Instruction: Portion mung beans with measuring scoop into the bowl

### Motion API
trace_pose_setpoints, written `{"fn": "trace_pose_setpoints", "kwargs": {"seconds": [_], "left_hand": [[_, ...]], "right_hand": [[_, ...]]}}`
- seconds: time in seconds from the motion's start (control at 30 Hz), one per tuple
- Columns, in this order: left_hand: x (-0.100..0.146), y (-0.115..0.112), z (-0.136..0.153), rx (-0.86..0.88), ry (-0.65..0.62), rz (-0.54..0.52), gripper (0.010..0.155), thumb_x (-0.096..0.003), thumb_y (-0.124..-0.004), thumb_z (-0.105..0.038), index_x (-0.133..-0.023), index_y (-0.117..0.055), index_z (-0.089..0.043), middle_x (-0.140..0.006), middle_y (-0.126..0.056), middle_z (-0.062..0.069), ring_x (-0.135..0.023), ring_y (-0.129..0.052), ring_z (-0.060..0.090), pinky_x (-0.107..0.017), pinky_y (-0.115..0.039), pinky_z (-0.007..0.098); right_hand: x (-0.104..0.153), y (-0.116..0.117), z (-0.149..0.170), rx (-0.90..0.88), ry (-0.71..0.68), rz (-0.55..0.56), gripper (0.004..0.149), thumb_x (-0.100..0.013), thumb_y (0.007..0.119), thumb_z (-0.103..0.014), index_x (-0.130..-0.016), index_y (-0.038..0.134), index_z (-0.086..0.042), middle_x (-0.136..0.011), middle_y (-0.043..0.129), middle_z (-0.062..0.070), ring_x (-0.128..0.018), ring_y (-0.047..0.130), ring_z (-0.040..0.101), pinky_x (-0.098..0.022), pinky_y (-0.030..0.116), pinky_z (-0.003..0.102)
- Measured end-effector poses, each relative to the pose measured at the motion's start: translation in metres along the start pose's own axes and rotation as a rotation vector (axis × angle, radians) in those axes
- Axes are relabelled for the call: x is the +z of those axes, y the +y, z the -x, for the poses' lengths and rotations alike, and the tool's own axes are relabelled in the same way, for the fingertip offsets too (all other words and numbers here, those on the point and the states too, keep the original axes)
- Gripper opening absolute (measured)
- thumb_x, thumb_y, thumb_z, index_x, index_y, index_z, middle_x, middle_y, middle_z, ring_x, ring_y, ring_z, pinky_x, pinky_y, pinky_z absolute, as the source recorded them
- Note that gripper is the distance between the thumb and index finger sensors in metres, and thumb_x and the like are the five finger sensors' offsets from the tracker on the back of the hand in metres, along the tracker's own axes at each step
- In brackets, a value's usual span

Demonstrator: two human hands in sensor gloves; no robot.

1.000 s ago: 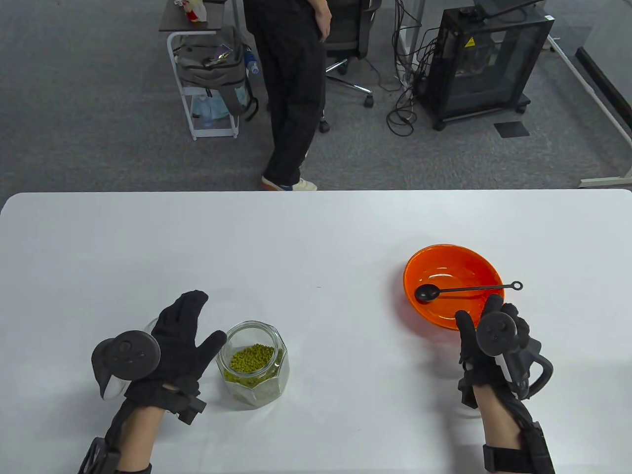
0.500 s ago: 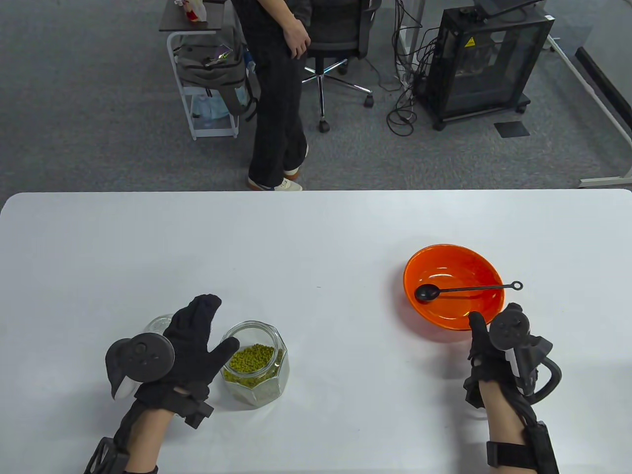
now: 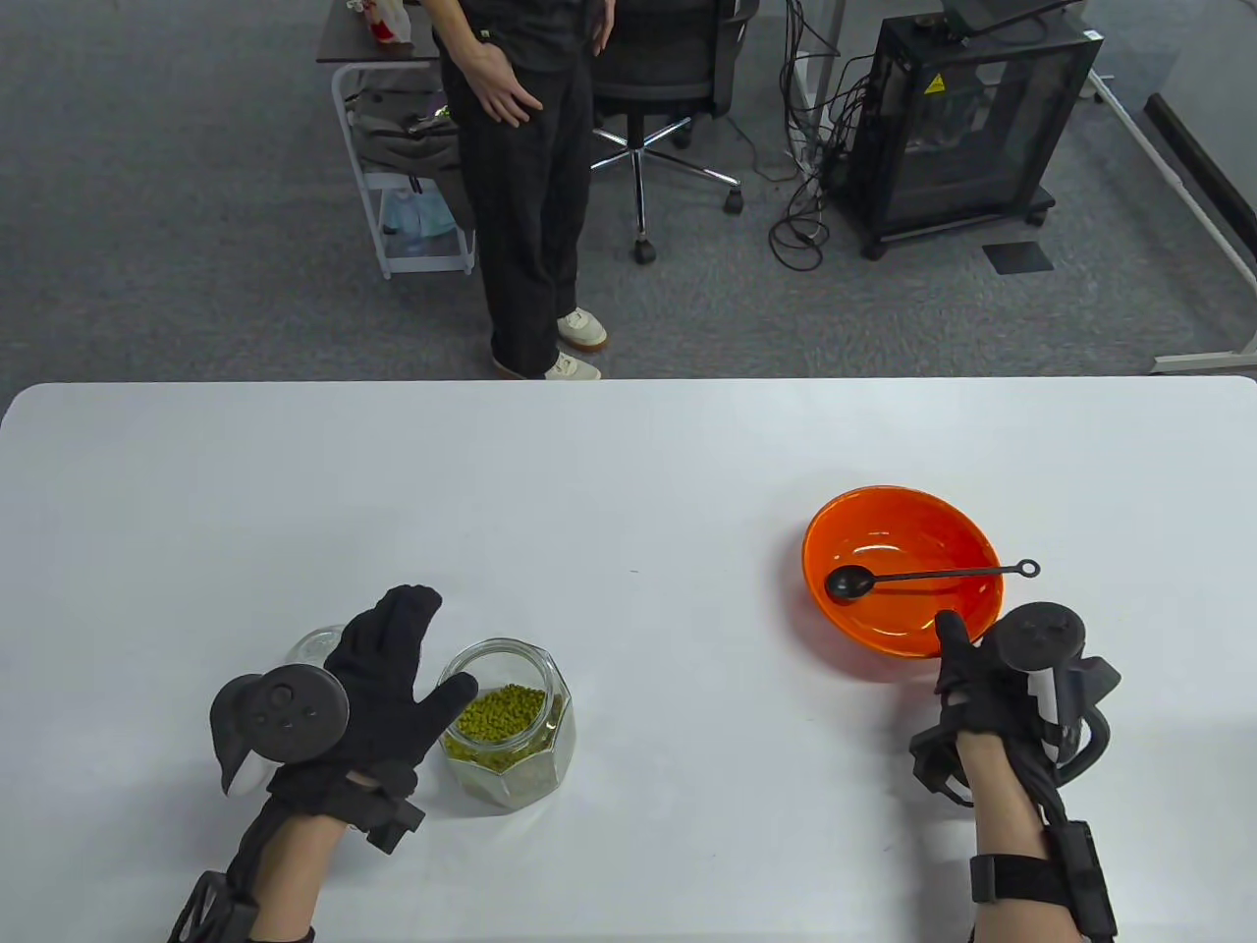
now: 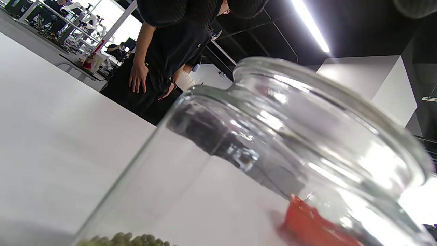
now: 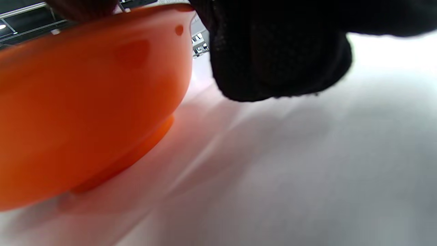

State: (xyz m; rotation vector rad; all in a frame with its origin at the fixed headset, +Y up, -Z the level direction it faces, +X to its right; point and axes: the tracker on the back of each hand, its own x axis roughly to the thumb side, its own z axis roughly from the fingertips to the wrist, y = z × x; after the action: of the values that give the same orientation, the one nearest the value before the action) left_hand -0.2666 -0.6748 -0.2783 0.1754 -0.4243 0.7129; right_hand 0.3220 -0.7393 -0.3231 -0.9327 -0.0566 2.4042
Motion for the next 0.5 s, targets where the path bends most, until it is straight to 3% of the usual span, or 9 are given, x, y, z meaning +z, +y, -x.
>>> {"fn": "trace_pose_setpoints", "kwargs": {"seconds": [0.23, 0.5], "left_hand": [[0.001, 0.003, 0.0, 0.006, -0.002, -0.009, 0.103, -0.0496, -0.057, -0.084, -0.112, -0.038, -0.005, -0.115, -0.041, 0.031, -0.101, -0.05, 0.059, -0.071, -0.043, 0.077], [0.001, 0.001, 0.002, 0.003, 0.009, -0.007, 0.103, -0.0497, -0.057, -0.084, -0.112, -0.038, -0.005, -0.115, -0.041, 0.031, -0.101, -0.049, 0.059, -0.071, -0.043, 0.077]], "right_hand": [[-0.01, 0.006, 0.012, -0.272, 0.093, -0.091, 0.077, -0.047, 0.079, -0.051, -0.099, 0.058, 0.002, -0.044, 0.106, 0.003, -0.016, 0.102, 0.022, -0.013, 0.088, 0.035], [-0.016, 0.009, 0.022, -0.491, 0.138, -0.13, 0.067, -0.048, 0.084, -0.038, -0.094, 0.064, 0.006, -0.04, 0.11, 0.005, -0.009, 0.106, 0.018, -0.008, 0.089, 0.032]]}}
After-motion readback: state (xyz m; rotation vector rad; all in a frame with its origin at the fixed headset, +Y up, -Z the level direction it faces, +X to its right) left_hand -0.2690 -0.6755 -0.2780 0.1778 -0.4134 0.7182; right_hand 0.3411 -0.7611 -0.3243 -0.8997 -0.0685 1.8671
